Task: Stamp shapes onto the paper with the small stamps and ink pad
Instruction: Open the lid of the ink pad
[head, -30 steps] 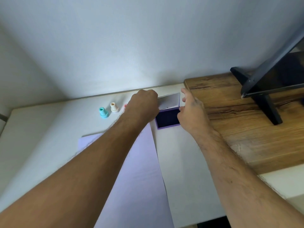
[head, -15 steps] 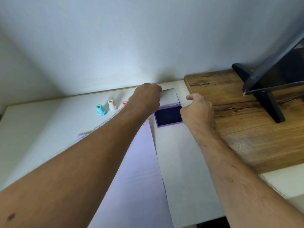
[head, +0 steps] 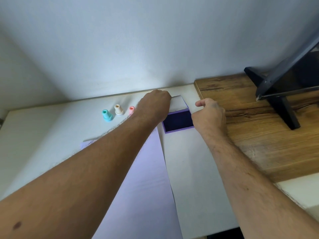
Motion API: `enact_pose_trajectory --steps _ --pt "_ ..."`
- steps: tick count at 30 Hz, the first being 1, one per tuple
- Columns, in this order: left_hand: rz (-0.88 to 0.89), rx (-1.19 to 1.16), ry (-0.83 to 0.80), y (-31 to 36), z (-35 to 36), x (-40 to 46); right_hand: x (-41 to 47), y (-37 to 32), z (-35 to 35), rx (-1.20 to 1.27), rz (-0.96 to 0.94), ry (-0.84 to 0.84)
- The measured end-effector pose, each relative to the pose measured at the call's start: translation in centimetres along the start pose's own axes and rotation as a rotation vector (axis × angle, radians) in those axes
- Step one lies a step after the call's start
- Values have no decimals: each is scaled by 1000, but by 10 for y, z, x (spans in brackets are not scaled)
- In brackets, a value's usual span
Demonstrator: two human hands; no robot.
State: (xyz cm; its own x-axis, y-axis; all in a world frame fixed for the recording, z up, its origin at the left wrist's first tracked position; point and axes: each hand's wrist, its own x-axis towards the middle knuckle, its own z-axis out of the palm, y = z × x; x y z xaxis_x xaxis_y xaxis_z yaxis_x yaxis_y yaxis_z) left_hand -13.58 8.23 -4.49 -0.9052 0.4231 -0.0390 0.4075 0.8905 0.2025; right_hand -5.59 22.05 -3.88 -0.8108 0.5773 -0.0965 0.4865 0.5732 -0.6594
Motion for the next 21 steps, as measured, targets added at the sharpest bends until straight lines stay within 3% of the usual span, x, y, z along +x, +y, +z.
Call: enact_pose_trajectory --steps 9,14,21 --pt "-112 -246 200 1 -34 -45 -6 -6 -1 -13 -92 46" --pt "-315 -413 226 -25 -51 -101 -28 -20 11 33 -319 -19" --pt "-458 -461 199 -63 -48 -167 -54 -39 45 -187 -687 -82"
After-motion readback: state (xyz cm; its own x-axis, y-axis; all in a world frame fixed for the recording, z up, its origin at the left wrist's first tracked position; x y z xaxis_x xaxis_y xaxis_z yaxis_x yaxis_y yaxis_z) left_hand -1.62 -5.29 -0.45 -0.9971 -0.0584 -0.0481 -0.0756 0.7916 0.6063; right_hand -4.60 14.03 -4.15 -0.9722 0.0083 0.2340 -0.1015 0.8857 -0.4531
